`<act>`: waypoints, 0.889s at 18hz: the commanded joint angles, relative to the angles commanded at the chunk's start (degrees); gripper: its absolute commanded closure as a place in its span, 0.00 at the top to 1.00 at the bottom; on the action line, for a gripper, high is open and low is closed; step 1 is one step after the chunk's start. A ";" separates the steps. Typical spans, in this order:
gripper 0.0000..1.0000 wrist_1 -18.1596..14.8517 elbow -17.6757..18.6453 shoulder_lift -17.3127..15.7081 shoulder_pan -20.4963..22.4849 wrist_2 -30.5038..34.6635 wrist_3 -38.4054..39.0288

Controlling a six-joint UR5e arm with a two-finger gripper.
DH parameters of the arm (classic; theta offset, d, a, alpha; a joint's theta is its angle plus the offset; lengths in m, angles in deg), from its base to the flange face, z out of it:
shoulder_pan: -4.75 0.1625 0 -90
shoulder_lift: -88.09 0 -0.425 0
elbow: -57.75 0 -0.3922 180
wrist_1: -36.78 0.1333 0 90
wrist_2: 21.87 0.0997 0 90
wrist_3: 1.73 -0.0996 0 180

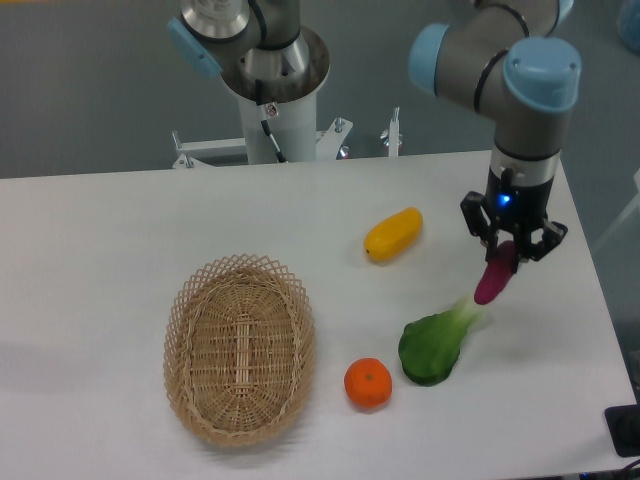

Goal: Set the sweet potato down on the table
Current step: 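Lower the held sweet potato onto the table beside the bok choy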

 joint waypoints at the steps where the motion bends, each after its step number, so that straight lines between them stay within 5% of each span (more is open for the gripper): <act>1: 0.39 1.32 -0.79 1.75 0.09 -0.09 0.00; 8: 0.39 4.85 -5.19 11.17 0.00 0.00 0.26; 16: 0.40 5.11 -6.42 14.77 -0.79 -0.09 -0.35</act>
